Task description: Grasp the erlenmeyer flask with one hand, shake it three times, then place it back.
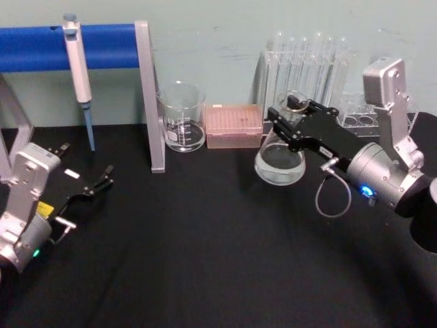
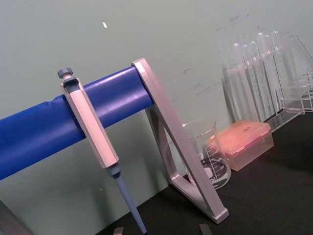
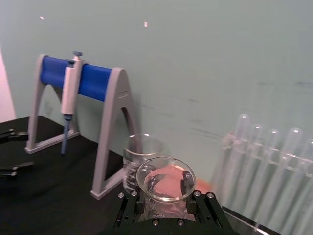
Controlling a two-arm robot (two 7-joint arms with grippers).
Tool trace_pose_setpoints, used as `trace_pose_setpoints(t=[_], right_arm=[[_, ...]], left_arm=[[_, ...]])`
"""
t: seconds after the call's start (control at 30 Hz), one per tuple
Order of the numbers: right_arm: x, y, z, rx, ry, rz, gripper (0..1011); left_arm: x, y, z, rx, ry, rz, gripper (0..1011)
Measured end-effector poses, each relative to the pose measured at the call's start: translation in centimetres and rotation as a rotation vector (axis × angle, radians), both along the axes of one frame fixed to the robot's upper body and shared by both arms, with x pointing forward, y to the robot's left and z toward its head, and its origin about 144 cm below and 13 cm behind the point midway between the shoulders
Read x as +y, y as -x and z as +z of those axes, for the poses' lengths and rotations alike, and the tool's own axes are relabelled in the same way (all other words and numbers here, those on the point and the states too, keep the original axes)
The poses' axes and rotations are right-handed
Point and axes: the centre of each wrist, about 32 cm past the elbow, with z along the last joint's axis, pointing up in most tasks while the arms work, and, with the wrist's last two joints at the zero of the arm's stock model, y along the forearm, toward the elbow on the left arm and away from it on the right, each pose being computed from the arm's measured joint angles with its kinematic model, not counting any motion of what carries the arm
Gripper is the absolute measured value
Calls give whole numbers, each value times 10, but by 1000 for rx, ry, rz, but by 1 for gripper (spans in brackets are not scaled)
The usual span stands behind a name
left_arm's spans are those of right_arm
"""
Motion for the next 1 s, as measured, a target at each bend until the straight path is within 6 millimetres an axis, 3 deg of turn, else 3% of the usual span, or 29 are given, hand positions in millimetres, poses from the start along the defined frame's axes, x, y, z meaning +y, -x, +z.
trace_pose_setpoints(t=[1.0], right_arm=[[47,14,-4,28,26,398,449]], left_arm=[[0,0,0,0,0,0,1001]])
